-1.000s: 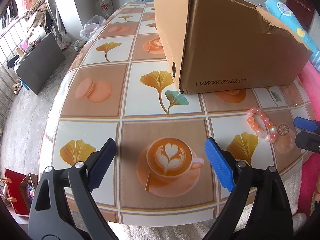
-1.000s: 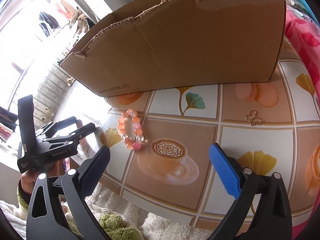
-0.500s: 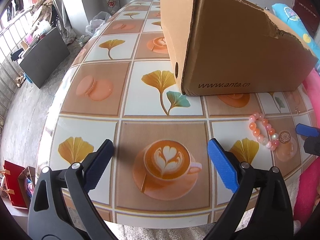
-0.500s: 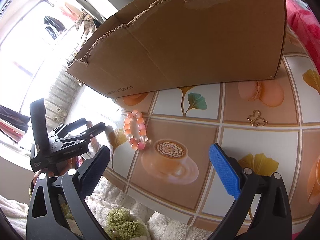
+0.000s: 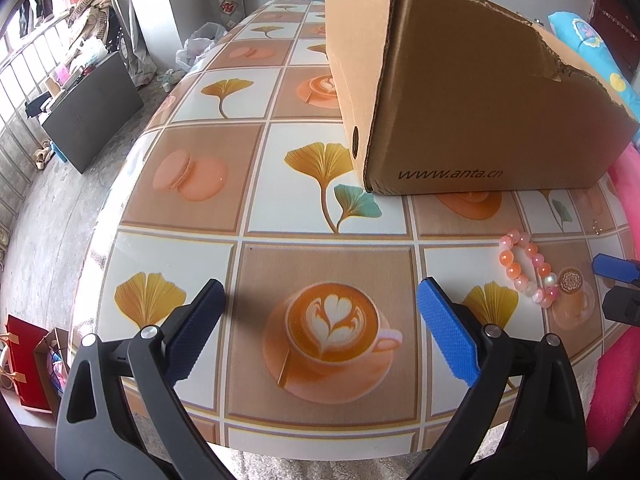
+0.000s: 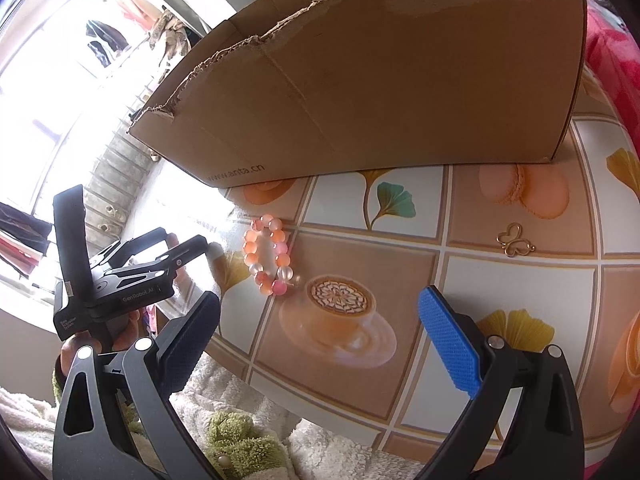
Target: Organize jewelry
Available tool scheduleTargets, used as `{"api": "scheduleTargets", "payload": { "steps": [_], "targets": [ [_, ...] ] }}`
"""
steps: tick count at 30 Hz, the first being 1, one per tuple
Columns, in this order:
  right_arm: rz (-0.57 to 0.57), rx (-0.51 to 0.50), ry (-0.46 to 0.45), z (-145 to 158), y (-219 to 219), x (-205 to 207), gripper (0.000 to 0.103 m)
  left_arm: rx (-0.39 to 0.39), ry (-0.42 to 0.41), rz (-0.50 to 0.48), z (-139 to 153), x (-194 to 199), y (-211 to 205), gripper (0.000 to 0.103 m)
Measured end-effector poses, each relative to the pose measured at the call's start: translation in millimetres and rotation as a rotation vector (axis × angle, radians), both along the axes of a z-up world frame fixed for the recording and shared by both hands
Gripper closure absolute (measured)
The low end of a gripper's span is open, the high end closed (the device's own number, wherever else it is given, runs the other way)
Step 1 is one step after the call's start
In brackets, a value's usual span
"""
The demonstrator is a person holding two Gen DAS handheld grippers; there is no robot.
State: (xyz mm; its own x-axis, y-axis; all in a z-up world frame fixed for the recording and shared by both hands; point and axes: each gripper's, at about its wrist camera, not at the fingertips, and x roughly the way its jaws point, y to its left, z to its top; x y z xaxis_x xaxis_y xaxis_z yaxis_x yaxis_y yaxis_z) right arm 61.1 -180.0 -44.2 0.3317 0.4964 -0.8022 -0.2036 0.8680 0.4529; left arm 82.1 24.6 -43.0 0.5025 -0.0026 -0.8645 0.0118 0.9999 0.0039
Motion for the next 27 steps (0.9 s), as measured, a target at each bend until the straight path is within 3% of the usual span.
{"api": "scheduleTargets", "payload": {
  "steps": [20,24,27],
  "targets": [
    [-0.001,0.011,-0.025,-1.6,-5.5,-2.9,0.006,0.006,-0.015,-0.013,2.7,-3.1,-0.9,0.009],
    [0.013,-0.010,-0.024,-0.6,-4.2,-2.8,0.006,-0.086,-0.113,-0.068,18.8,-18.8,-1.5,0.009],
    [0.000,-0.020,-0.025,1.5,-7.9,-3.4,0.007,-0.131,-0.194,-0.169,32.8,-31.2,-14.6,0.009]
  ]
}}
